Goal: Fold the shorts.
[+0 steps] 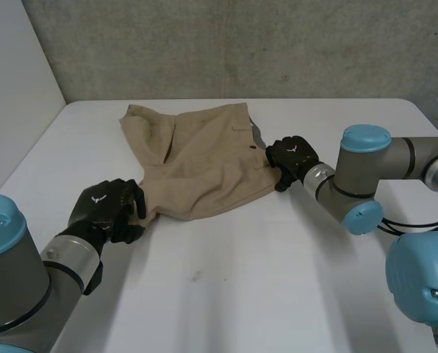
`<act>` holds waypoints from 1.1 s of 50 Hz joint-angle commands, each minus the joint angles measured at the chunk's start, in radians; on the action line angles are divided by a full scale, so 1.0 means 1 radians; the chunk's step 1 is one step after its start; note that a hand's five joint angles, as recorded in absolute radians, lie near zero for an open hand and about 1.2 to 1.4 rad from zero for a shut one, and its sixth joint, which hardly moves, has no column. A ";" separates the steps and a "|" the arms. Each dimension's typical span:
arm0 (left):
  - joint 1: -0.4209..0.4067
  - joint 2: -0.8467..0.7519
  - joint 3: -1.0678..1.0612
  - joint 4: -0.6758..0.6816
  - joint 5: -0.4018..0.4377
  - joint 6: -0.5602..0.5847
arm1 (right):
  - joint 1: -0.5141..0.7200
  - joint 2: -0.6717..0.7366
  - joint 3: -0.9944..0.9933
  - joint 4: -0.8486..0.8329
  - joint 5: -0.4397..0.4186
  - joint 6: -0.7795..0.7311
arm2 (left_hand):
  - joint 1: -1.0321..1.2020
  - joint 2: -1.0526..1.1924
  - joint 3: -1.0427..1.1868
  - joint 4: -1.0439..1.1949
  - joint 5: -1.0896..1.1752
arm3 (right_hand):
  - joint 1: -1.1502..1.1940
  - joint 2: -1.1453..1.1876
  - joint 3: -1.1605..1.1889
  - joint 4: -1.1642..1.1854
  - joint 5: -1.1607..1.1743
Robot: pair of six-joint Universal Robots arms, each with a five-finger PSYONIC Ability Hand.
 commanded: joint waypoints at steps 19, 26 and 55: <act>0.000 0.000 -0.001 -0.002 0.000 0.000 | 0.025 0.023 -0.030 -0.005 0.023 -0.003 | 0.128 0.131 0.123 0.128 0.117 | 0.682 0.559 0.556 0.555 0.650; 0.000 0.002 -0.001 -0.002 0.000 0.000 | 0.027 -0.058 0.042 -0.001 0.044 -0.001 | 0.128 0.131 0.123 0.128 0.117 | 0.682 0.559 0.556 0.555 0.650; -0.021 0.066 -0.021 -0.070 0.009 0.003 | -0.099 -0.751 0.977 0.095 -0.016 -0.003 | -0.227 -0.224 -0.232 -0.227 -0.238 | 0.682 0.559 0.556 0.555 0.650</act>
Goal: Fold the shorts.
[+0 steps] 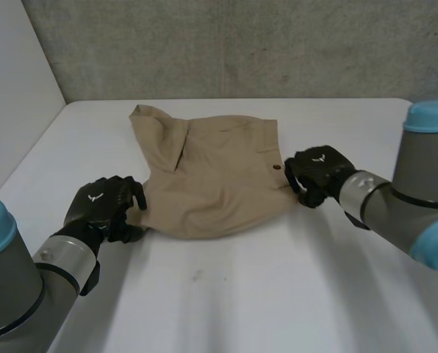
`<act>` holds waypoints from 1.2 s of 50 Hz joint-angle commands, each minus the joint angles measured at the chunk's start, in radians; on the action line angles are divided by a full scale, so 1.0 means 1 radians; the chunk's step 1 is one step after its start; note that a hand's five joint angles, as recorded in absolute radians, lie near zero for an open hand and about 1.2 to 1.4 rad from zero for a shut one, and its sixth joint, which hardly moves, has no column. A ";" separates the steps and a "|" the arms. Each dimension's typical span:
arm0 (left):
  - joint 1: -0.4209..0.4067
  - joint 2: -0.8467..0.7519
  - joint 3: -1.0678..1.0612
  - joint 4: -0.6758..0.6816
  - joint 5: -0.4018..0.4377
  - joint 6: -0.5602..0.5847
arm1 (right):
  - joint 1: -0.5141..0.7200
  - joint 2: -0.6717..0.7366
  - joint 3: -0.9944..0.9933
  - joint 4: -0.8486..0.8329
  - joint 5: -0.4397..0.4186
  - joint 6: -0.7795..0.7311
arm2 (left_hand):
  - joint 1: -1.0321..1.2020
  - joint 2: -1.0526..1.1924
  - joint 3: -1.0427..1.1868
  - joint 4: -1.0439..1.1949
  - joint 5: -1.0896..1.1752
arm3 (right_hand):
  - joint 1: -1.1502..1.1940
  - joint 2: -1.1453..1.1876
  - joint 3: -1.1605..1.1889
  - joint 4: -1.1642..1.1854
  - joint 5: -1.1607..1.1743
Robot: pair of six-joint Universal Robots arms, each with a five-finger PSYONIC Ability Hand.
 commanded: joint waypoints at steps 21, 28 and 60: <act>-0.046 -0.016 -0.002 -0.080 0.004 0.158 | -0.168 -0.228 0.411 -0.180 -0.117 0.014 | -0.139 -0.145 -0.151 -0.144 -0.148 | -0.097 -0.353 -0.359 -0.369 -0.324; -0.046 -0.017 0.000 -0.068 0.002 0.158 | -0.106 -0.045 0.244 -0.186 -0.114 0.080 | -0.139 -0.145 -0.151 -0.144 -0.148 | -0.180 -0.436 -0.442 -0.452 -0.407; -0.040 -0.016 -0.003 -0.072 0.002 0.155 | -0.060 0.167 0.082 -0.195 -0.095 0.032 | -0.139 -0.145 -0.151 -0.144 -0.148 | 0.002 -0.254 -0.260 -0.270 -0.225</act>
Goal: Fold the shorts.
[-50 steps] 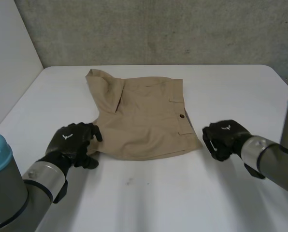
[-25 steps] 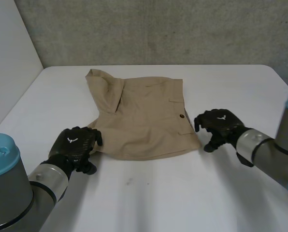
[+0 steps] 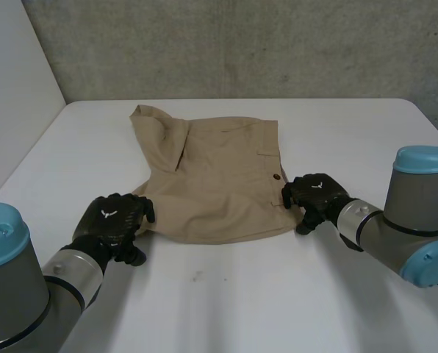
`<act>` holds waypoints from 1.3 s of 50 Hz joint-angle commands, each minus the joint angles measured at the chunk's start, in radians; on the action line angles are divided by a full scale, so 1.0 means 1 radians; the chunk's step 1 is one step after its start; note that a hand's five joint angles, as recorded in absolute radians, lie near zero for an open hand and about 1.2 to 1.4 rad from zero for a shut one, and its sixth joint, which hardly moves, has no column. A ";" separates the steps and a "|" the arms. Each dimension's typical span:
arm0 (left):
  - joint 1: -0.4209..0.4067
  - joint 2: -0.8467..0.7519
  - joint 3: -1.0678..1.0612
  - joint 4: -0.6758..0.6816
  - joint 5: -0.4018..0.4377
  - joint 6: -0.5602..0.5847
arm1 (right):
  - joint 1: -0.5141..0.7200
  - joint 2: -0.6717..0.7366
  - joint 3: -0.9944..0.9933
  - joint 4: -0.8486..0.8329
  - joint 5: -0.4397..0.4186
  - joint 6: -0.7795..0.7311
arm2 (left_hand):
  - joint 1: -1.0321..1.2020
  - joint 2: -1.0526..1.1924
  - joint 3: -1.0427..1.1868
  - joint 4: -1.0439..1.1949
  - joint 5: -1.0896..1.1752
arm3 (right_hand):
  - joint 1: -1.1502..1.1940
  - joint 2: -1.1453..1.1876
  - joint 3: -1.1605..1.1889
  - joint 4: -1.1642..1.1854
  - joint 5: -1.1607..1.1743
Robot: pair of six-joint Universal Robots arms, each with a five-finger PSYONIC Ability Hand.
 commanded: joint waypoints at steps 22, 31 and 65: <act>-0.002 0.000 -0.001 -0.005 0.001 -0.002 | 0.035 0.080 -0.107 -0.002 0.034 0.001 | 0.040 0.051 0.044 0.050 0.059 | 0.459 0.351 0.348 0.349 0.376; -0.002 0.002 -0.001 -0.006 -0.002 -0.002 | 0.038 0.037 -0.093 0.008 0.060 0.011 | 0.040 0.051 0.044 0.050 0.059 | 0.732 0.624 0.621 0.622 0.649; 0.060 -0.075 0.014 0.004 -0.005 0.012 | -0.083 -0.331 0.353 0.021 0.028 -0.007 | 0.043 0.054 0.047 0.053 0.062 | 0.732 0.624 0.621 0.622 0.649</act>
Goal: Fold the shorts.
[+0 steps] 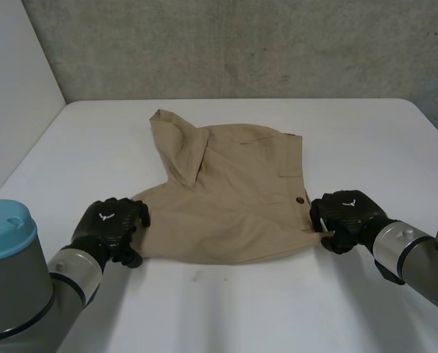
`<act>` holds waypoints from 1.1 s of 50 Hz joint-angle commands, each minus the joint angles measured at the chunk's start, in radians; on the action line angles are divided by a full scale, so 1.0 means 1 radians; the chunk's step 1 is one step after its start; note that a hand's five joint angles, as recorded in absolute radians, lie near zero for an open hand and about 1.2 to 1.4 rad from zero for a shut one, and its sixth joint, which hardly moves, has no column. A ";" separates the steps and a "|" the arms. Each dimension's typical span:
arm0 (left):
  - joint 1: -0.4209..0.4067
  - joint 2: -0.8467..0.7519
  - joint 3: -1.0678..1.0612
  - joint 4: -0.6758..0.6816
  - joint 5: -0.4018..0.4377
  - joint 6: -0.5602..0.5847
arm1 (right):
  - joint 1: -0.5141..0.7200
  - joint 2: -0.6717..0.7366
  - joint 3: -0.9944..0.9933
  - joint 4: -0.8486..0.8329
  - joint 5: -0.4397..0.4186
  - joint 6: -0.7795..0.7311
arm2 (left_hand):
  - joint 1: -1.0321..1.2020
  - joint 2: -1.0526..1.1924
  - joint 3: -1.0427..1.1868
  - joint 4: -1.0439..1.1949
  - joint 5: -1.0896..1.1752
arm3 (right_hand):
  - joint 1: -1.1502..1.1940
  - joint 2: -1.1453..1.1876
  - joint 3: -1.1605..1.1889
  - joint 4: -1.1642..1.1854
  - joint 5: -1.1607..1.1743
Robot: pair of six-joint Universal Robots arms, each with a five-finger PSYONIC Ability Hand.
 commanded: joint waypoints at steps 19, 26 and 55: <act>0.044 -0.119 0.029 0.003 0.000 0.084 | 0.001 0.007 0.000 -0.024 0.002 0.010 | 0.055 0.066 0.058 0.065 0.074 | 0.468 0.218 0.215 0.205 0.252; 0.067 -0.150 0.026 0.077 -0.031 0.141 | 0.010 0.012 0.000 -0.046 0.006 0.013 | 0.363 0.373 0.366 0.372 0.381 | 0.468 0.218 0.215 0.205 0.252; -0.039 0.379 -0.046 -0.308 0.030 0.112 | -0.063 -0.359 0.044 0.304 0.034 -0.216 | 0.783 0.794 0.786 0.793 0.801 | 0.468 0.218 0.215 0.205 0.252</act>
